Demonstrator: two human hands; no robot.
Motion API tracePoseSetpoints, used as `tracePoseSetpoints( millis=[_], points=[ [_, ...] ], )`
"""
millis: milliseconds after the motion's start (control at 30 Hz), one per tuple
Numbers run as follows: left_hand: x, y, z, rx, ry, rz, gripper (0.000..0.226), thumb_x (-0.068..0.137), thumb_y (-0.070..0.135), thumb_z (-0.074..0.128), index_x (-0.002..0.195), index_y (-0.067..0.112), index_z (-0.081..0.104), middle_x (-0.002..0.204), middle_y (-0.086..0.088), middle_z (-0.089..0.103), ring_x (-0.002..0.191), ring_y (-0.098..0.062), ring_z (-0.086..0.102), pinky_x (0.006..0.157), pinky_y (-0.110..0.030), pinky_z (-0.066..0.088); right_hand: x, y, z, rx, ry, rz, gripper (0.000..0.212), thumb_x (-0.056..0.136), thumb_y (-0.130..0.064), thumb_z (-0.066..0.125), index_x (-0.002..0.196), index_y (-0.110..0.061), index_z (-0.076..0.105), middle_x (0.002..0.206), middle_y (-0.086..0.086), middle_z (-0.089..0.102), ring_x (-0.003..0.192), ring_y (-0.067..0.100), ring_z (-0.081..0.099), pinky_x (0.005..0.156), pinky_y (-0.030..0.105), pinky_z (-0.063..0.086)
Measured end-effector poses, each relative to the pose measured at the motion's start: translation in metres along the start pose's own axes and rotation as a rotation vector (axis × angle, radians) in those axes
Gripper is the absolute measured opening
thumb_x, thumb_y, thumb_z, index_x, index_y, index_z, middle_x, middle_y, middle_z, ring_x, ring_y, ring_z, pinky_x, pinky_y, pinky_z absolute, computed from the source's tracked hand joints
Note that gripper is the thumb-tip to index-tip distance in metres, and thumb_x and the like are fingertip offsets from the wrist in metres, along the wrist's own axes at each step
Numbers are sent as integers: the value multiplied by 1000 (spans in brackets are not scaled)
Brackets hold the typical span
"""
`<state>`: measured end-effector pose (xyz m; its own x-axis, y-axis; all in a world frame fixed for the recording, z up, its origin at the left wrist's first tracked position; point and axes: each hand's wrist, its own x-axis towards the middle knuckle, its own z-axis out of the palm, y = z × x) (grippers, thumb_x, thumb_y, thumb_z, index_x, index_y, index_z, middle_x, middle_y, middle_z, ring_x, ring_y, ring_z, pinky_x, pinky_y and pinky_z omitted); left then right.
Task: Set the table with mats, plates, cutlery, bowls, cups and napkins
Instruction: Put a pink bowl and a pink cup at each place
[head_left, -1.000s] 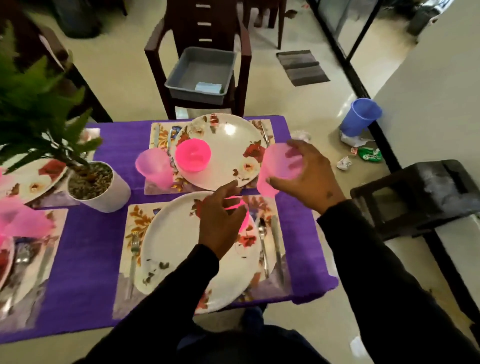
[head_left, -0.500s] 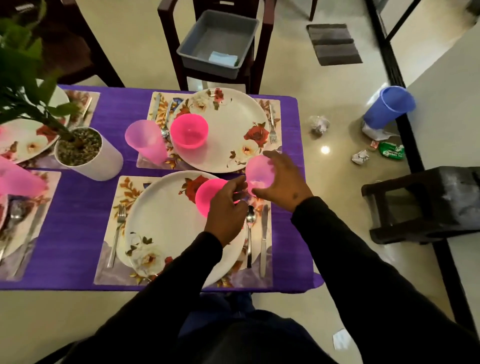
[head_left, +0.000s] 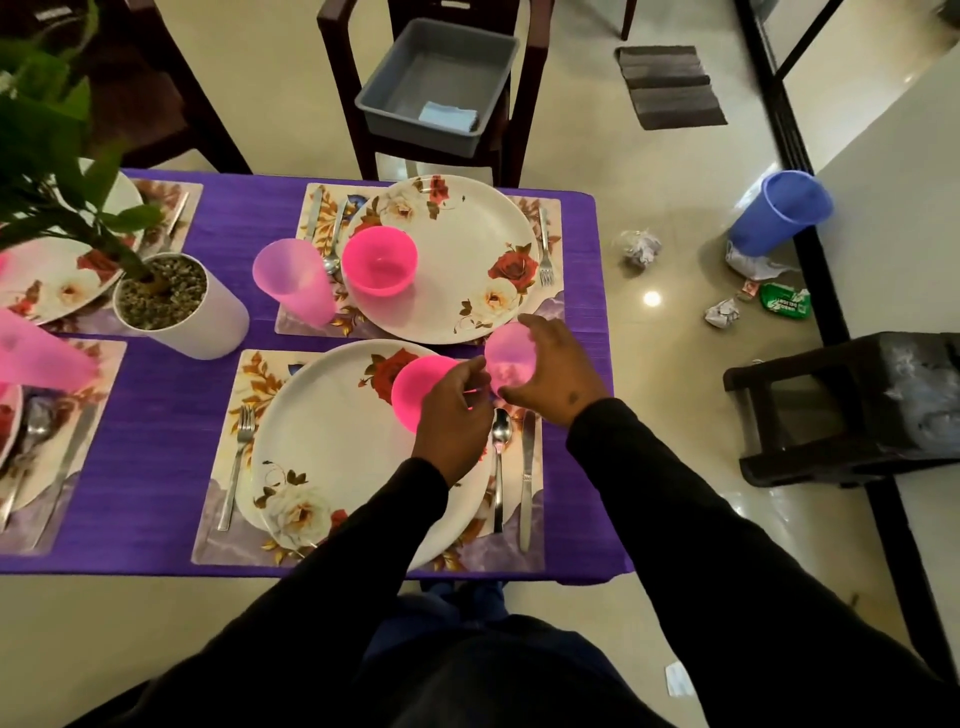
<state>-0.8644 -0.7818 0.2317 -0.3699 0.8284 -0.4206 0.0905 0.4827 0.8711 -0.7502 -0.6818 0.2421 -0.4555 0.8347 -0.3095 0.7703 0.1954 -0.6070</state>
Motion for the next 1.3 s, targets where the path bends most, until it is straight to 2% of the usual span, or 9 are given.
tracePoseSetpoints(
  millis=[233, 367, 500, 600, 767, 867, 967, 1133, 1300],
  points=[
    [-3, 1, 0, 12, 6, 1, 46, 98, -1, 49, 139, 19, 57, 116, 9, 69, 88, 7, 67, 68, -17, 58, -2, -1, 1, -21, -22, 11, 92, 73, -33, 86, 147, -19, 33, 141, 10, 41, 127, 30, 46, 101, 40, 45],
    [-7, 8, -3, 13, 19, 4, 44, 99, 0, 49, 139, 17, 55, 117, 3, 68, 93, -14, 69, 63, -18, 54, -2, 0, 1, -46, -50, 15, 105, 70, -41, 86, 152, -21, 24, 144, 12, 38, 130, 32, 43, 103, 46, 47],
    [-12, 13, -7, 1, 76, 3, 41, 101, 2, 50, 139, 14, 54, 111, 8, 57, 82, 3, 55, 49, -3, 42, -4, 1, -5, -101, -48, 18, 113, 65, -45, 88, 154, -25, 20, 146, 12, 36, 133, 34, 37, 105, 51, 43],
    [-14, 13, -9, -57, 132, -7, 43, 100, -1, 49, 140, 15, 54, 117, 5, 57, 81, 4, 54, 45, -1, 38, -7, 1, -16, -108, -78, 28, 114, 64, -46, 88, 154, -28, 19, 147, 12, 35, 135, 35, 33, 107, 53, 39],
    [-25, 14, -14, -133, 214, 30, 38, 96, 0, 54, 130, 16, 61, 114, 7, 64, 92, 7, 61, 58, -2, 45, -24, -7, -39, -131, -22, 21, 96, 73, -59, 77, 150, -24, 32, 148, 10, 39, 136, 32, 33, 109, 46, 31],
    [-33, 18, -12, -202, 158, 55, 34, 93, -2, 58, 117, 21, 63, 105, 8, 66, 89, 4, 64, 61, -6, 48, -37, -15, -51, -199, 74, 22, 81, 79, -61, 71, 145, -23, 42, 142, 10, 46, 133, 31, 36, 105, 44, 35],
    [-38, 22, -5, -230, 112, 103, 36, 92, -4, 59, 118, 20, 64, 107, 3, 70, 88, 0, 68, 66, -14, 53, -51, -15, -59, -173, 218, 16, 63, 85, -57, 66, 136, -23, 53, 135, 8, 54, 129, 30, 41, 102, 41, 38],
    [-40, 33, 18, -234, 74, 137, 36, 90, 1, 62, 119, 23, 65, 110, 5, 72, 101, -10, 69, 86, -37, 60, -61, -7, -58, -105, 332, -11, 42, 91, -47, 62, 121, -18, 65, 103, -1, 68, 96, 17, 61, 88, 31, 48],
    [-42, 47, 54, -199, 44, 170, 33, 92, 5, 64, 122, 18, 67, 108, 4, 73, 100, -13, 68, 86, -37, 59, -68, 21, -72, -3, 258, 6, 30, 93, -39, 63, 115, -18, 67, 89, -5, 65, 76, 7, 60, 73, 22, 48]
  ],
)
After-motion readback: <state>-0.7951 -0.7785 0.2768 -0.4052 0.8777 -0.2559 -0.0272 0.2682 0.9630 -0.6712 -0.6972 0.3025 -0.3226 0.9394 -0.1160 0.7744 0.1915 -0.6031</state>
